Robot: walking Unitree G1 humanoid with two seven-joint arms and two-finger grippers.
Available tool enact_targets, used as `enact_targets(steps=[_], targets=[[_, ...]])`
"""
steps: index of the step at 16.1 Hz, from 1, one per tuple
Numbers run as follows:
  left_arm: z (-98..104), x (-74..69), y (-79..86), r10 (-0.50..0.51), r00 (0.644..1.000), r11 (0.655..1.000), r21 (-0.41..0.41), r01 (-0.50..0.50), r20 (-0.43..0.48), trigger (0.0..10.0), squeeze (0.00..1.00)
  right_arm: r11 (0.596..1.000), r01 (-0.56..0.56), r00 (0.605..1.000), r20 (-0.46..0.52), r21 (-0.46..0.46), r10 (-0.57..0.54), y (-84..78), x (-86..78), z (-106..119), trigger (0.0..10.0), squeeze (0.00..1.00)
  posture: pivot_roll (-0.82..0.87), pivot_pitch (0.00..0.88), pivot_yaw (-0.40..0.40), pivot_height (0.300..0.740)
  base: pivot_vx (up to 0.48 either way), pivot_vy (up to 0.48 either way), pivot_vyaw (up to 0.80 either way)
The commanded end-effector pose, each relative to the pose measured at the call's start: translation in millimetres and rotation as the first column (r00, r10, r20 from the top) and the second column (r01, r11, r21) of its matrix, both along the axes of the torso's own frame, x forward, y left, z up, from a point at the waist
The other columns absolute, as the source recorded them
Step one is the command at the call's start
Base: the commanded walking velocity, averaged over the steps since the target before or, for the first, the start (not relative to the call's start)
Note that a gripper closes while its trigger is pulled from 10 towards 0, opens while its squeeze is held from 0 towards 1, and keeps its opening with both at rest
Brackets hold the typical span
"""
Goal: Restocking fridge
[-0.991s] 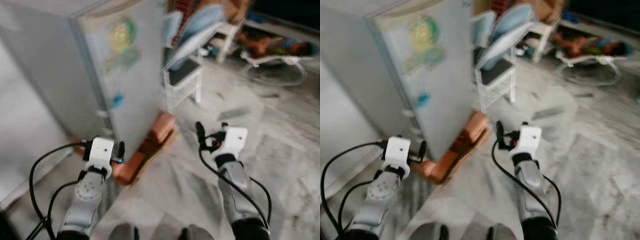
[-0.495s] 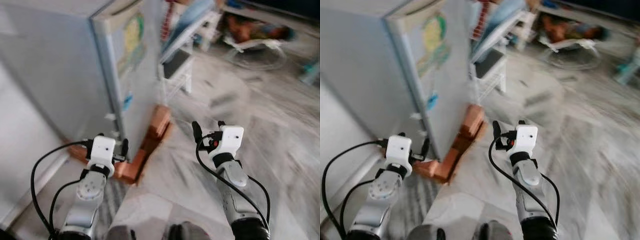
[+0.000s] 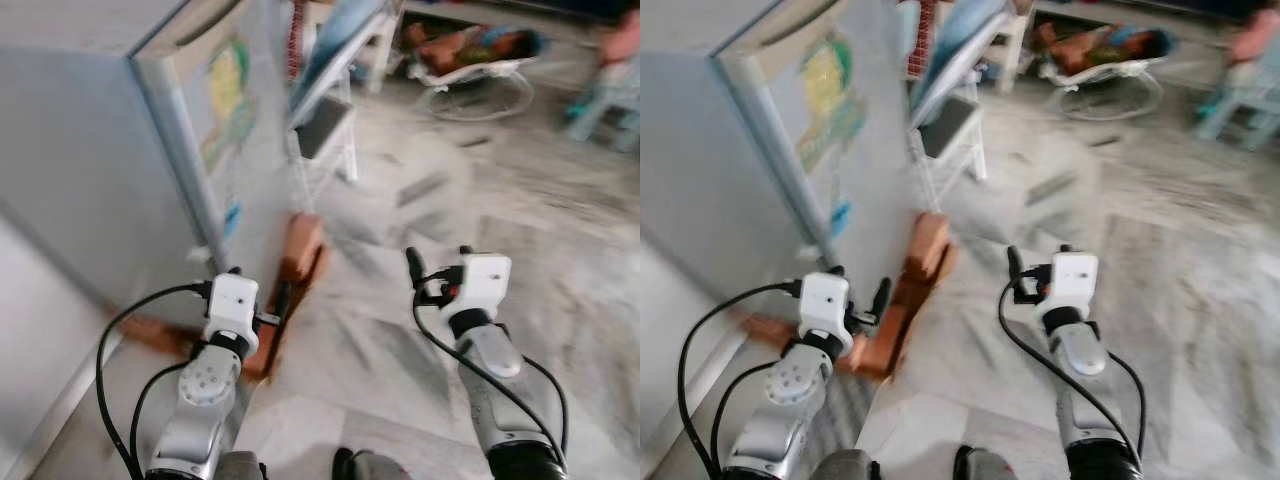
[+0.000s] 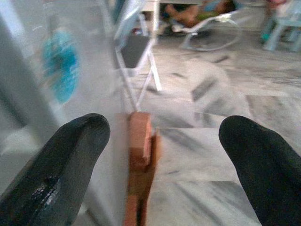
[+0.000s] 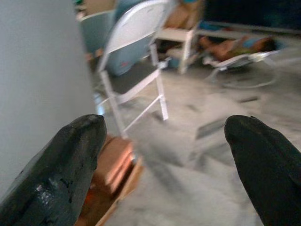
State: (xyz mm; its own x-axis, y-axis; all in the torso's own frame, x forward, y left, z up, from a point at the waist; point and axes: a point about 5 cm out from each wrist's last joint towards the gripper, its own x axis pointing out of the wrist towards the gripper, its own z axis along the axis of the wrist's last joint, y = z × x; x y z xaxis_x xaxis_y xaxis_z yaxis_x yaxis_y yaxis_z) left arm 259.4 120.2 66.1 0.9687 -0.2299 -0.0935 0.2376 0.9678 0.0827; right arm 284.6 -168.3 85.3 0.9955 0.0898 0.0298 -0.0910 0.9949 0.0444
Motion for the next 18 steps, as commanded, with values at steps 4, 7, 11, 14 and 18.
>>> enact_targets(steps=[4,7,11,14,18], targets=[[0.9,-0.8,12.1,0.048,0.999,0.999,0.023,-0.049,0.004,10.0,0.0,1.0,-0.018,1.0,-0.001,0.007,0.018,7.4,-0.7,0.2,10.0,0.0,0.12,0.13,-0.056,0.74,0.131,0.252,-0.1],[3.2,-1.5,25.3,0.158,0.987,0.987,0.03,-0.158,0.029,10.0,0.0,1.0,-0.012,1.0,-0.023,-0.016,0.012,-1.2,-12.2,-5.3,10.0,0.0,0.12,0.131,-0.065,0.74,0.0,0.0,0.0],[11.8,3.0,22.0,0.134,0.989,0.99,-0.048,-0.131,0.064,10.0,0.0,1.0,-0.019,0.996,-0.082,-0.012,0.018,-2.2,-35.2,-18.5,10.0,0.0,0.12,0.137,-0.074,0.74,0.0,0.0,0.0],[14.2,11.5,6.7,0.065,0.995,0.995,-0.074,-0.06,0.069,10.0,0.0,0.999,-0.04,0.994,-0.099,-0.013,0.038,5.7,-41.5,-21.0,10.0,0.0,0.1,0.132,-0.077,0.74,0.0,0.0,0.0],[24.1,31.0,6.8,0.066,0.993,0.996,-0.069,-0.059,0.101,10.0,0.0,0.999,-0.029,0.994,-0.109,-0.024,0.027,0.0,-44.6,-20.2,10.0,0.0,0.08,0.129,-0.072,0.74,0.0,0.0,0.0]])
